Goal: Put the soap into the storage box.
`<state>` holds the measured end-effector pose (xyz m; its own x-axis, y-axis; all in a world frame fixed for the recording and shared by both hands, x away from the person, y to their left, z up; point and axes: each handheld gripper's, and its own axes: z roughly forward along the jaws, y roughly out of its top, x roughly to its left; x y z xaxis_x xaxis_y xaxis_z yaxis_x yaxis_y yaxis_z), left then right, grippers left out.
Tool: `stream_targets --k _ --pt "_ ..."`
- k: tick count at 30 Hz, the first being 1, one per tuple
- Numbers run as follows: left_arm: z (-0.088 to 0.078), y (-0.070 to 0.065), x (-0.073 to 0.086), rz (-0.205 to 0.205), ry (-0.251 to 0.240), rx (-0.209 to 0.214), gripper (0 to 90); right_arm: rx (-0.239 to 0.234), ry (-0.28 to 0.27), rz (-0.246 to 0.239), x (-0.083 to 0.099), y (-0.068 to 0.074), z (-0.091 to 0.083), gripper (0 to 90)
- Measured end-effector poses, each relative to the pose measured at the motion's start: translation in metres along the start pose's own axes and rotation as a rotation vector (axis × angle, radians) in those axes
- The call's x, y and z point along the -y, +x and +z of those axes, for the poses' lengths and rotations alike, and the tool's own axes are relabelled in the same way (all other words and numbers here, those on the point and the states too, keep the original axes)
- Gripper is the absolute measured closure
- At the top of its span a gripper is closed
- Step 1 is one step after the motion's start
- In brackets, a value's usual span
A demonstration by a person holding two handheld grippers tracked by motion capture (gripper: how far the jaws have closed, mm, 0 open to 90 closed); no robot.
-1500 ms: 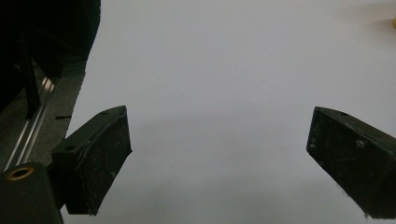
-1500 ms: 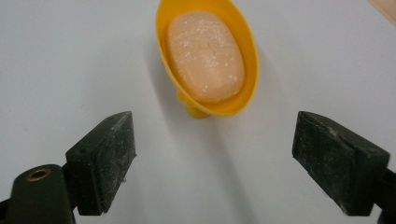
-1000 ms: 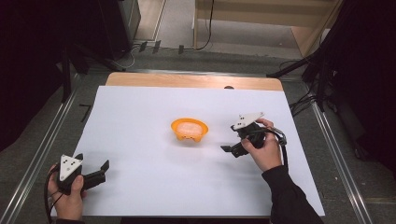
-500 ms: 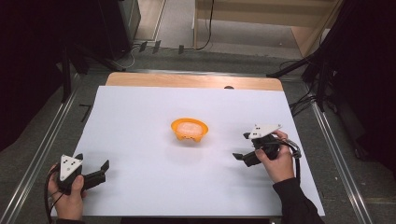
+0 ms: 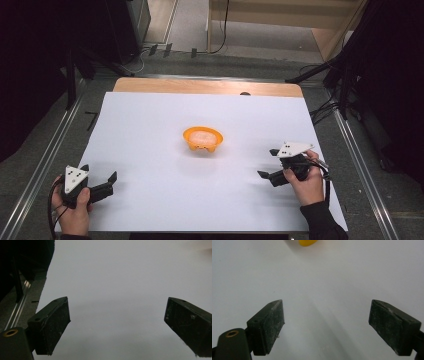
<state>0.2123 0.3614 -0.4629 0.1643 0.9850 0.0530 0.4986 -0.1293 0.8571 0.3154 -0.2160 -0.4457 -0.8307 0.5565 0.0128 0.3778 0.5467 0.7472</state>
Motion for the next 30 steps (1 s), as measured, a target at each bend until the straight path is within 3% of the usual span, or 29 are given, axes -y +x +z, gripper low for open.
stream_targets --k 14,30 --pt "0.0 0.0 0.0 0.001 0.0 0.002 6.7 0.02 -0.025 0.062 0.031 -0.005 -0.017 14.0" --pt "-0.001 0.001 0.0 -0.003 -0.004 0.011 6.7 0.079 -0.043 0.142 0.069 -0.007 -0.042 13.8"
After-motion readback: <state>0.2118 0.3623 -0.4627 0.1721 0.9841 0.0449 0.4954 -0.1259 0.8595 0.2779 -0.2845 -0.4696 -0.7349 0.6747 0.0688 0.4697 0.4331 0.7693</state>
